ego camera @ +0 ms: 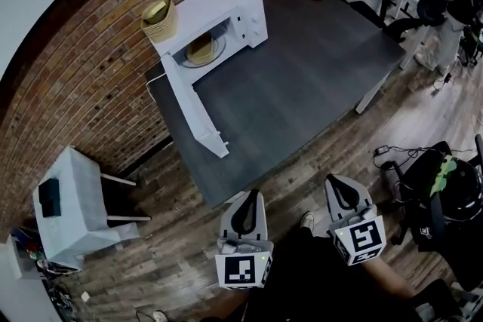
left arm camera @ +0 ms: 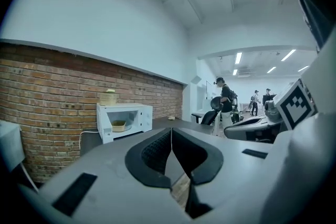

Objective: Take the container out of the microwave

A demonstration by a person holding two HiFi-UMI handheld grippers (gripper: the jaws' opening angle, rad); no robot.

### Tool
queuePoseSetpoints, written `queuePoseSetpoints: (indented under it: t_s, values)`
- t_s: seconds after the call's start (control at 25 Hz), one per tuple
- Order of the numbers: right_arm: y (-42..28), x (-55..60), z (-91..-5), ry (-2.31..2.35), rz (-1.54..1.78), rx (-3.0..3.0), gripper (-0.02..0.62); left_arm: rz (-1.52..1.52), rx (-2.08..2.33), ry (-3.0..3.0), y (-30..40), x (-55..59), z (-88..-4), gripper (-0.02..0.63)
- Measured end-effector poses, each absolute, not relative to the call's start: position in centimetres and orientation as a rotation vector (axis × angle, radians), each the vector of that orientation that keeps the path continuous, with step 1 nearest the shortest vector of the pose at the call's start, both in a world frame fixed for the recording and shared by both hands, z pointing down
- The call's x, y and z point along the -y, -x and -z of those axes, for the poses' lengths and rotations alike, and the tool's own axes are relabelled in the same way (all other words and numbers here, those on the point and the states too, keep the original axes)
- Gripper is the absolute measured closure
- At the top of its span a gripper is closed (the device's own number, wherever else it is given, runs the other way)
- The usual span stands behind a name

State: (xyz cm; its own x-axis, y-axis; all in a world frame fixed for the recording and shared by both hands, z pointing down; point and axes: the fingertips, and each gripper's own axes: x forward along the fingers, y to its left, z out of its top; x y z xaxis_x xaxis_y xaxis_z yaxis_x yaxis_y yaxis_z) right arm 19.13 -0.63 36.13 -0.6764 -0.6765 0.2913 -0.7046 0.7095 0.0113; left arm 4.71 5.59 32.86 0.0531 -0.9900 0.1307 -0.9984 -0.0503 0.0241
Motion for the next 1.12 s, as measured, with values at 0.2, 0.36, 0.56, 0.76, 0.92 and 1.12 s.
queuePoseSetpoints:
  t_s: [0.2,0.36,0.56,0.76,0.92,1.12]
  values:
    - [-20.2,4.9,-36.9,-1.052,-0.155,2.666,0.532,-0.107,2.137,-2.116,-5.7,-2.5,-33.6,0.594]
    - [-20.1,7.4,-37.2,-1.026,-0.162,2.675,0.532,-0.143,2.144,-2.136,-6.4,0.3,-33.0,0.594]
    - [-18.8,11.0,-36.7,-1.001,-0.186,2.713,0.532,-0.153,2.133,-2.110,-5.5,4.5,-33.9,0.594]
    - [-17.2,15.7,-38.0,-1.005,-0.209,2.674,0.532,-0.165,2.104,-2.107,-3.8,9.4,-35.5,0.593]
    - [-14.5,19.9,-37.4,-0.978,-0.196,2.670,0.532,-0.119,2.091,-2.091,-1.8,14.2,-34.8,0.593]
    - [-10.0,24.5,-36.2,-0.948,-0.142,2.688,0.532,-0.070,2.119,-2.087,2.6,18.5,-33.9,0.594]
